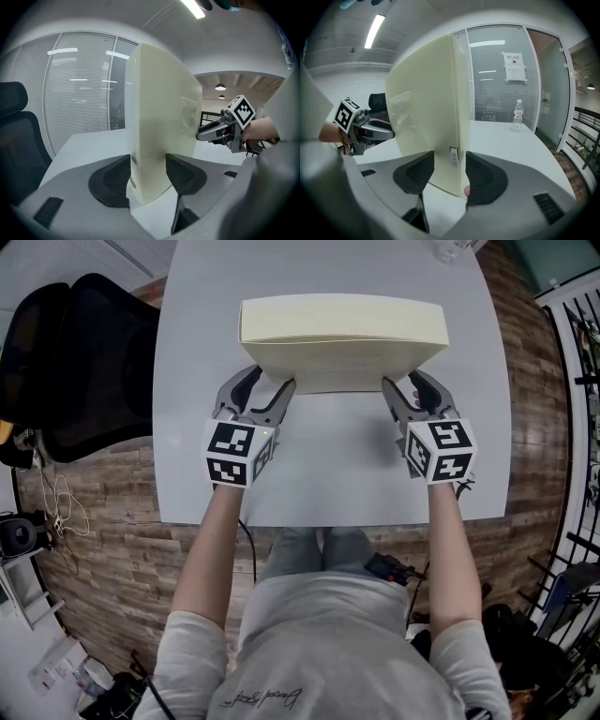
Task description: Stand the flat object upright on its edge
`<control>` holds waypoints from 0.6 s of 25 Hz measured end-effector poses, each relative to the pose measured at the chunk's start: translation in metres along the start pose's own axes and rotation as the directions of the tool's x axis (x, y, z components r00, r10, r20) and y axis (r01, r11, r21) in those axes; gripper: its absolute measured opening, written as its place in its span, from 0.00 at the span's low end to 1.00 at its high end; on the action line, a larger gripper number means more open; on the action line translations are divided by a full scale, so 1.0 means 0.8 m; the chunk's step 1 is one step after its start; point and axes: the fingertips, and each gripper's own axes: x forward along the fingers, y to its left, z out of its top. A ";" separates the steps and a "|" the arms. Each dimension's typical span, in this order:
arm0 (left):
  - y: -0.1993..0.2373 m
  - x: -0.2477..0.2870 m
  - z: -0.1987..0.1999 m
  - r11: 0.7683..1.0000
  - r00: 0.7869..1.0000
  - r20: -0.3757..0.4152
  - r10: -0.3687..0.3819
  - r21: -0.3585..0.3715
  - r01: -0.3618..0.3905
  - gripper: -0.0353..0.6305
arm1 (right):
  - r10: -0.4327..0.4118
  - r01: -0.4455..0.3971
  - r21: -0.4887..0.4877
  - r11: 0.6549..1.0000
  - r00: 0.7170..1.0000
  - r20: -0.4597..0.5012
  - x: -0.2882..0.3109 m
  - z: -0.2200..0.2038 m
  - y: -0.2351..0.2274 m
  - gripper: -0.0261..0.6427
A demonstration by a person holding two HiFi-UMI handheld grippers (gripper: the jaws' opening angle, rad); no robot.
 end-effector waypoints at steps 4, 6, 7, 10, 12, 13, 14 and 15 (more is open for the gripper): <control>0.000 -0.003 0.000 1.000 1.000 0.003 0.001 -0.007 -0.001 0.42 | -0.002 0.002 0.000 1.000 1.000 0.002 -0.003 0.000 0.002 0.37; 0.001 -0.005 0.001 1.000 1.000 0.005 0.003 -0.009 -0.003 0.42 | -0.003 0.003 -0.002 1.000 1.000 0.001 -0.004 0.001 0.002 0.37; 0.001 -0.005 0.002 1.000 1.000 0.006 0.003 -0.009 -0.003 0.42 | -0.003 0.003 -0.002 1.000 1.000 0.001 -0.005 0.001 0.002 0.37; 0.002 -0.007 0.003 1.000 1.000 0.007 0.005 -0.011 -0.005 0.42 | -0.005 0.005 -0.003 1.000 1.000 0.000 -0.007 0.001 0.003 0.37; 0.001 -0.009 0.003 1.000 1.000 0.009 0.006 -0.013 -0.006 0.42 | -0.006 0.006 -0.001 1.000 1.000 0.001 -0.009 0.000 0.003 0.37; 0.000 -0.009 0.003 1.000 1.000 0.008 0.006 -0.014 -0.006 0.42 | -0.006 0.006 -0.001 1.000 1.000 0.002 -0.011 -0.001 0.003 0.37; -0.002 -0.011 0.003 1.000 1.000 0.007 0.004 -0.015 -0.004 0.42 | -0.006 0.006 0.001 1.000 1.000 0.003 -0.013 -0.001 0.004 0.37; -0.005 -0.012 0.003 1.000 1.000 0.006 0.001 -0.017 -0.001 0.42 | -0.005 0.005 0.002 1.000 1.000 0.004 -0.016 -0.002 0.006 0.37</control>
